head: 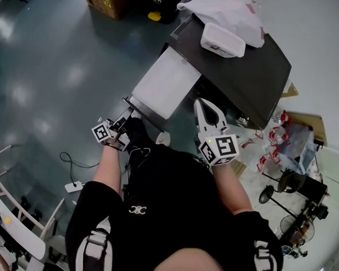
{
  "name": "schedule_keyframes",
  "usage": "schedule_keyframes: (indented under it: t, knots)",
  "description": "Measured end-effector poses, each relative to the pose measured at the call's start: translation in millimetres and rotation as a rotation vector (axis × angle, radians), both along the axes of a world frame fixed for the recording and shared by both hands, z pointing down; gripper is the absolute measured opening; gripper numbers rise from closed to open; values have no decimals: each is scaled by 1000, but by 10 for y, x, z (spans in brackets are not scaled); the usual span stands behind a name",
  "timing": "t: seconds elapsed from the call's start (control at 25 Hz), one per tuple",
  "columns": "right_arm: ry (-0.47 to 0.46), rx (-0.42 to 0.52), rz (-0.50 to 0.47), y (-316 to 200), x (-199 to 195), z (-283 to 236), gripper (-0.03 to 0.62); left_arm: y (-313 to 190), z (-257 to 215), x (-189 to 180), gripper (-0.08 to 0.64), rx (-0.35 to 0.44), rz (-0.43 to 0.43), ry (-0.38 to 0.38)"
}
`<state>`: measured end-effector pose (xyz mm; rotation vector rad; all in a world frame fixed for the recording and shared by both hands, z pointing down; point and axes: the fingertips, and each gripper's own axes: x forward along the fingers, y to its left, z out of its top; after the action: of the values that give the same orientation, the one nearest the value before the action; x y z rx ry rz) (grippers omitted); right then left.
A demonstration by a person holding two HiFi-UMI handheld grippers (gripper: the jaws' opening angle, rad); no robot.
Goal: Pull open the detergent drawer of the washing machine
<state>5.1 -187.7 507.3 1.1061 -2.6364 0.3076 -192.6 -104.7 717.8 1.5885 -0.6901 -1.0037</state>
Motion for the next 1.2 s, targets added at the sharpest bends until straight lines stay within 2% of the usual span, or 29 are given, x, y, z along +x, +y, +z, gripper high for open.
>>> schedule_keyframes:
  t: [0.24, 0.4, 0.48, 0.52, 0.56, 0.68, 0.76, 1.04, 1.2]
  knots:
    - [-24, 13, -16, -28, 31, -63, 7, -2, 30, -187, 84, -75, -114, -67]
    - [-56, 17, -14, -15, 59, -133, 8, 47, 15, -294, 82, -150, -166, -175]
    - [-78, 23, -10, 4, 75, -187, 8, 94, -33, -378, 35, -180, -205, -239]
    - [-89, 28, -7, 10, 85, -217, 7, 119, -66, -424, 3, -194, -221, -286]
    - [-99, 32, -5, 13, 96, -248, 7, 144, -102, -479, 3, -204, -232, -366]
    - [-125, 42, 0, 2, 116, -326, 7, 183, -275, -641, 2, -217, -244, -677]
    - [-135, 50, 6, -25, 132, -371, 6, 168, -470, -706, 2, -227, -265, -818]
    - [-175, 108, 55, -119, 285, -621, 6, 13, -1496, -858, 2, -216, -455, -1207]
    - [-185, 183, 62, -133, 343, -826, 6, -143, -2189, -730, 2, -145, -521, -1385]
